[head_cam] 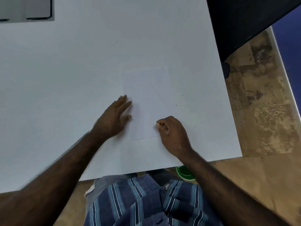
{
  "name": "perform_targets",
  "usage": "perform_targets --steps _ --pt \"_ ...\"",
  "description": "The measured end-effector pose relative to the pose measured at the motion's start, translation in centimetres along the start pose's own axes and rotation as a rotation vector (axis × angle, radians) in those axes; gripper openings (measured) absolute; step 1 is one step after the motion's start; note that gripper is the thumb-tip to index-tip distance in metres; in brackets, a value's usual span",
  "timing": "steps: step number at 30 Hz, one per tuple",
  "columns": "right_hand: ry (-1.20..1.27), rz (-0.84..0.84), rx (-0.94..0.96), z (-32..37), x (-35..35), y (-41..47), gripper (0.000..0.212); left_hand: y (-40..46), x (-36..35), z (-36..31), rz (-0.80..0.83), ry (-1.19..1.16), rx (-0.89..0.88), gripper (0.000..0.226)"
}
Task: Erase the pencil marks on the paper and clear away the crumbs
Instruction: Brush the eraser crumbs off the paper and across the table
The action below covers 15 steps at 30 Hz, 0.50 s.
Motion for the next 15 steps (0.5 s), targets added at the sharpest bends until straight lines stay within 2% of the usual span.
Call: perform_targets --steps 4,7,11,13,15 --pt "0.010 0.113 0.072 1.6 -2.1 -0.6 0.007 -3.2 -2.2 1.0 0.139 0.125 -0.084 0.075" --pt "0.101 0.194 -0.035 2.0 -2.9 -0.7 0.013 -4.9 -2.8 0.9 0.128 0.167 -0.081 0.071" --pt "0.455 0.287 -0.389 2.0 -3.9 -0.2 0.020 -6.4 -1.6 -1.5 -0.148 -0.114 0.036 0.043" --pt "0.626 0.290 -0.523 2.2 -4.1 0.1 0.018 -6.8 -1.1 -3.1 -0.160 -0.352 0.121 0.034" --pt "0.748 0.288 -0.591 2.5 -4.2 0.4 0.019 -6.6 -1.1 -4.3 -0.112 -0.509 0.185 0.037"
Point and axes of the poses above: each hand's wrist, its own y-axis towards the middle knuckle, its own x-axis out of the back of the hand, z = x × y, the point moved 4 cm from there along y, towards the middle knuckle, and after that the axes turned 2 degrees about z, right-handed, at the moved point
